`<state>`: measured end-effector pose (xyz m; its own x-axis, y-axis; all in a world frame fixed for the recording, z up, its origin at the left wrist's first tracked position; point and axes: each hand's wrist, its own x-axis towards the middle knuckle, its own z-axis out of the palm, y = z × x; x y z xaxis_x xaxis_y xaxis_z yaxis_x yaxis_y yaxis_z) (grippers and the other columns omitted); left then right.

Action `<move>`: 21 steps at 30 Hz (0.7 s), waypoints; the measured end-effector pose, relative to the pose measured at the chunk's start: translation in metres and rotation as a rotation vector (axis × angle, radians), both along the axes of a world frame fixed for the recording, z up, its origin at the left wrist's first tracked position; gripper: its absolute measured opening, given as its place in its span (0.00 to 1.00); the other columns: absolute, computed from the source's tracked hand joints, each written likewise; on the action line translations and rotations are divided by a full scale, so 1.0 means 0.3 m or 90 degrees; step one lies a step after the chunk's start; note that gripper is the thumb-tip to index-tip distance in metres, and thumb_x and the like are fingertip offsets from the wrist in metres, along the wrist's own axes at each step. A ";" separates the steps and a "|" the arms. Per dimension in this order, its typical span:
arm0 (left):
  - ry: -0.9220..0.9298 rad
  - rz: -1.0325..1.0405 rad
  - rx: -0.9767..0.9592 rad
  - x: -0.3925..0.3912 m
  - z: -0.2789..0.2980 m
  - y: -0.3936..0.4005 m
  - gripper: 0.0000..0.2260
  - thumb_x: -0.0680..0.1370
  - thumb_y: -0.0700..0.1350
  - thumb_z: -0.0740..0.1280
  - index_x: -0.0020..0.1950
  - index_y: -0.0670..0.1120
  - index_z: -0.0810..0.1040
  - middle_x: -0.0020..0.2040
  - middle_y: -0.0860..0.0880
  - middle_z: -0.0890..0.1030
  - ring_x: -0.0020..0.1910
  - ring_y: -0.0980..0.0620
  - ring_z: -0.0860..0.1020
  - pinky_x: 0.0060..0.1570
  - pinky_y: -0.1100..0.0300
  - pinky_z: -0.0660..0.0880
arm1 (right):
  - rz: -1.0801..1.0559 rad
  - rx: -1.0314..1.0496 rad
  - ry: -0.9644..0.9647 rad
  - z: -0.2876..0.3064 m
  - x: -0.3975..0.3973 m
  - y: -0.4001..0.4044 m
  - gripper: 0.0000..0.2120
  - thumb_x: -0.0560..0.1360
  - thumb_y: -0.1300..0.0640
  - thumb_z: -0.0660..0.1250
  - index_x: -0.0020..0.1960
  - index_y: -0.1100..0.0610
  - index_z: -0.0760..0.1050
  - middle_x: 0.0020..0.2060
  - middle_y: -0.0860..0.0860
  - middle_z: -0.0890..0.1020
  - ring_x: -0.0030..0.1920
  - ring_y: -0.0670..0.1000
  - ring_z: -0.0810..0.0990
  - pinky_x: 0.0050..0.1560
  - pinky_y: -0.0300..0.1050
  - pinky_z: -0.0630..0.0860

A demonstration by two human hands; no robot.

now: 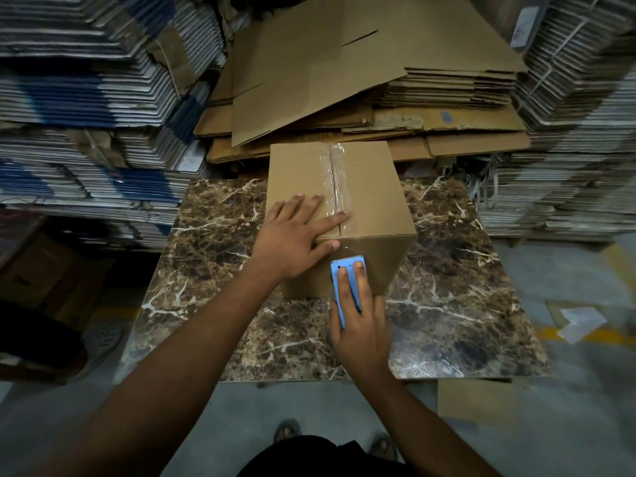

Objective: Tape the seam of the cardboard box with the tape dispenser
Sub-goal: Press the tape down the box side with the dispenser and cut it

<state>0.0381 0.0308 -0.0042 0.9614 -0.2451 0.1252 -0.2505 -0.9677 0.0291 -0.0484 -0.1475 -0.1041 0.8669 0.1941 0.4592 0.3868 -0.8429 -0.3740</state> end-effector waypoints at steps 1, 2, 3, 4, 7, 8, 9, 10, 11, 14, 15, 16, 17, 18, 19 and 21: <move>-0.001 0.001 0.000 -0.001 -0.001 -0.001 0.25 0.80 0.68 0.47 0.77 0.70 0.49 0.83 0.50 0.56 0.81 0.42 0.53 0.77 0.42 0.52 | -0.002 -0.002 0.002 0.000 -0.004 0.002 0.26 0.81 0.52 0.60 0.78 0.53 0.63 0.78 0.56 0.64 0.45 0.58 0.75 0.39 0.50 0.79; 0.001 0.001 -0.001 0.000 -0.002 -0.001 0.25 0.80 0.68 0.47 0.77 0.70 0.49 0.83 0.50 0.56 0.81 0.42 0.53 0.77 0.42 0.52 | -0.005 -0.004 0.004 0.001 -0.007 0.004 0.26 0.81 0.52 0.60 0.78 0.53 0.62 0.78 0.56 0.64 0.45 0.58 0.75 0.39 0.50 0.79; 0.004 0.001 -0.003 0.001 -0.002 -0.001 0.25 0.80 0.68 0.46 0.77 0.70 0.49 0.83 0.50 0.56 0.81 0.42 0.53 0.77 0.42 0.52 | -0.008 -0.005 0.006 0.002 -0.010 0.006 0.26 0.81 0.53 0.60 0.78 0.53 0.62 0.78 0.56 0.64 0.46 0.58 0.75 0.38 0.50 0.80; 0.006 0.002 -0.006 0.002 -0.002 -0.001 0.25 0.80 0.68 0.46 0.77 0.71 0.49 0.83 0.50 0.56 0.81 0.42 0.53 0.77 0.42 0.52 | -0.009 -0.007 0.009 0.002 -0.014 0.007 0.27 0.80 0.54 0.61 0.78 0.54 0.62 0.78 0.56 0.64 0.46 0.58 0.75 0.38 0.50 0.80; 0.005 0.005 -0.005 -0.001 0.000 -0.002 0.25 0.80 0.69 0.46 0.77 0.71 0.49 0.83 0.50 0.56 0.81 0.42 0.53 0.77 0.42 0.52 | -0.010 -0.016 0.021 0.000 -0.027 0.012 0.29 0.78 0.55 0.63 0.79 0.54 0.61 0.78 0.55 0.63 0.45 0.58 0.74 0.35 0.50 0.79; 0.005 0.005 -0.005 -0.002 -0.001 -0.003 0.25 0.80 0.69 0.45 0.77 0.71 0.49 0.82 0.50 0.56 0.81 0.43 0.53 0.77 0.41 0.52 | -0.014 -0.017 0.026 0.002 -0.028 0.015 0.30 0.78 0.55 0.63 0.79 0.53 0.61 0.79 0.55 0.63 0.45 0.57 0.74 0.35 0.49 0.79; 0.006 0.006 -0.006 -0.003 -0.003 -0.004 0.25 0.79 0.69 0.45 0.77 0.71 0.49 0.82 0.51 0.56 0.81 0.43 0.53 0.77 0.41 0.53 | -0.018 -0.016 0.030 0.003 -0.028 0.017 0.31 0.77 0.56 0.64 0.79 0.53 0.61 0.79 0.55 0.63 0.45 0.57 0.73 0.34 0.49 0.79; 0.005 0.007 -0.005 -0.002 -0.005 -0.005 0.25 0.80 0.69 0.45 0.77 0.71 0.49 0.82 0.51 0.56 0.81 0.43 0.53 0.77 0.42 0.53 | -0.020 -0.015 0.033 0.003 -0.027 0.020 0.32 0.77 0.56 0.65 0.79 0.53 0.61 0.79 0.55 0.63 0.45 0.57 0.73 0.34 0.49 0.79; 0.003 0.009 -0.003 -0.002 -0.006 -0.006 0.25 0.80 0.69 0.45 0.77 0.71 0.49 0.82 0.51 0.56 0.81 0.43 0.53 0.77 0.42 0.53 | -0.020 -0.015 0.034 0.004 -0.027 0.023 0.32 0.77 0.56 0.65 0.79 0.53 0.60 0.79 0.55 0.63 0.46 0.57 0.73 0.35 0.49 0.79; -0.005 0.014 0.002 0.000 -0.011 -0.005 0.25 0.80 0.69 0.45 0.77 0.71 0.49 0.82 0.51 0.57 0.81 0.43 0.54 0.77 0.42 0.54 | -0.021 -0.011 0.036 0.008 -0.028 0.030 0.33 0.76 0.56 0.66 0.79 0.53 0.60 0.79 0.55 0.63 0.46 0.57 0.73 0.35 0.49 0.79; -0.008 0.014 0.004 -0.001 -0.012 -0.005 0.25 0.80 0.69 0.45 0.77 0.71 0.49 0.82 0.51 0.57 0.81 0.43 0.54 0.77 0.42 0.54 | -0.021 -0.006 0.037 0.007 -0.033 0.031 0.34 0.76 0.56 0.66 0.79 0.53 0.60 0.79 0.56 0.63 0.47 0.57 0.74 0.35 0.50 0.79; -0.010 0.015 0.006 -0.002 -0.014 -0.005 0.25 0.80 0.69 0.45 0.77 0.71 0.49 0.82 0.51 0.57 0.81 0.43 0.55 0.77 0.42 0.54 | -0.020 -0.001 0.038 0.005 -0.038 0.031 0.34 0.76 0.56 0.66 0.79 0.53 0.60 0.79 0.56 0.63 0.47 0.58 0.74 0.35 0.50 0.80; -0.012 0.015 0.007 -0.003 -0.015 -0.006 0.25 0.80 0.69 0.45 0.77 0.71 0.48 0.82 0.51 0.57 0.81 0.43 0.55 0.77 0.42 0.55 | -0.019 0.001 0.038 0.002 -0.042 0.030 0.33 0.76 0.55 0.67 0.79 0.53 0.61 0.78 0.56 0.64 0.47 0.58 0.75 0.35 0.50 0.80; -0.014 0.016 0.009 -0.002 -0.016 -0.007 0.25 0.79 0.69 0.45 0.77 0.71 0.48 0.82 0.51 0.57 0.81 0.43 0.55 0.77 0.42 0.55 | -0.018 0.001 0.038 -0.001 -0.044 0.028 0.33 0.76 0.55 0.67 0.79 0.54 0.61 0.78 0.56 0.64 0.47 0.58 0.75 0.36 0.50 0.80; -0.015 0.017 0.008 0.000 -0.016 -0.008 0.25 0.80 0.69 0.45 0.77 0.71 0.48 0.82 0.51 0.57 0.81 0.43 0.55 0.77 0.42 0.55 | -0.015 0.000 0.036 -0.004 -0.044 0.026 0.33 0.76 0.55 0.67 0.78 0.54 0.62 0.78 0.56 0.64 0.47 0.58 0.75 0.36 0.49 0.80; -0.013 0.019 0.003 0.002 -0.015 -0.007 0.25 0.80 0.69 0.46 0.77 0.71 0.49 0.82 0.51 0.57 0.81 0.43 0.54 0.77 0.42 0.54 | -0.009 0.003 0.028 -0.010 -0.042 0.024 0.32 0.76 0.55 0.67 0.78 0.55 0.63 0.78 0.57 0.65 0.47 0.58 0.75 0.38 0.50 0.80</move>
<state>0.0388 0.0287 -0.0086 0.9653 -0.2177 0.1440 -0.2227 -0.9747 0.0200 -0.0611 -0.1402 -0.1070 0.8889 0.1793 0.4216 0.3577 -0.8467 -0.3940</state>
